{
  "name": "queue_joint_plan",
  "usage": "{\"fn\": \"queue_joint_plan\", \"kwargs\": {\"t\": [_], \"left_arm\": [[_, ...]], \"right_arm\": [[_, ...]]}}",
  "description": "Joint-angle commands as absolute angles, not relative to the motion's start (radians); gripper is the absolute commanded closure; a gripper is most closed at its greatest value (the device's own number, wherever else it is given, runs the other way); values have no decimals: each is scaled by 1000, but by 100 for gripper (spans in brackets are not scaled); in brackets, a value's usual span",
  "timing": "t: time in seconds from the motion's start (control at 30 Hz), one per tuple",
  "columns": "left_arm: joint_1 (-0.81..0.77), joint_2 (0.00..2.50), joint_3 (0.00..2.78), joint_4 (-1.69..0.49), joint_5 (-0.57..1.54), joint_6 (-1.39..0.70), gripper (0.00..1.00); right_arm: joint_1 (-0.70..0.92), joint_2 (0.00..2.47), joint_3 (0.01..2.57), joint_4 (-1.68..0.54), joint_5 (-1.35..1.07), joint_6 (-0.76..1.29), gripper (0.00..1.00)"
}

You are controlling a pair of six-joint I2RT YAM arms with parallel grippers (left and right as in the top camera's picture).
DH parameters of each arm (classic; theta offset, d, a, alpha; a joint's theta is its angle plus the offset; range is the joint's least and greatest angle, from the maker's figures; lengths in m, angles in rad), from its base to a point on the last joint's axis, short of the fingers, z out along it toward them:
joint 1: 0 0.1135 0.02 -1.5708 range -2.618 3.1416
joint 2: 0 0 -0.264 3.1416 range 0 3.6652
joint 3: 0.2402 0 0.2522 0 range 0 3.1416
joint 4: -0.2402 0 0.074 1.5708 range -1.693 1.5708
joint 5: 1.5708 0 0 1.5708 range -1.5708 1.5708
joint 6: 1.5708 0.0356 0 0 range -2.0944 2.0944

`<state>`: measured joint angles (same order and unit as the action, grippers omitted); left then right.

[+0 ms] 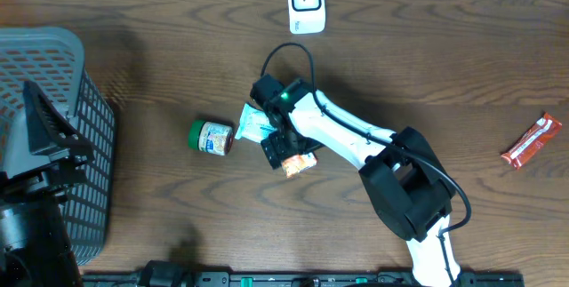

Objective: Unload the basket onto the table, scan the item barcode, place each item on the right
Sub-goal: 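Close the right gripper on the Kleenex pack, then lift the Kleenex pack toward the white scanner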

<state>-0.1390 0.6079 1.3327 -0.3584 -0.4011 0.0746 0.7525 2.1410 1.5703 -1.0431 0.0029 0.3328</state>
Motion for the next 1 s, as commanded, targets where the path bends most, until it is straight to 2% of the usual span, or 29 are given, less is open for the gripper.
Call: {"fn": "queue_joint_plan", "kwargs": {"t": [0.0,0.23,0.43,0.5,0.6,0.97], "left_arm": [[-134,603,1332,-353,-400,66,16],[-134,603,1332,-353,-400,66,16],[-134,603,1332,-354,-401,66,16],[-134,603,1332,-354,-400,66,16],[-134,603,1332,-355,-400,66,15],[-134,603,1332,-357,-401,66,16]], "right_arm": [[767,2144,1524,-1011,-28,331,1],[766,2144,1431,-936,-26,331,2],[753,2144,1452,-920,-25,324,25],[747,2144,1467,-923,-30,325,28],[745,2144,1490,-932,-33,325,26],[724,2143,1757,-1209,-57,400,38]]}}
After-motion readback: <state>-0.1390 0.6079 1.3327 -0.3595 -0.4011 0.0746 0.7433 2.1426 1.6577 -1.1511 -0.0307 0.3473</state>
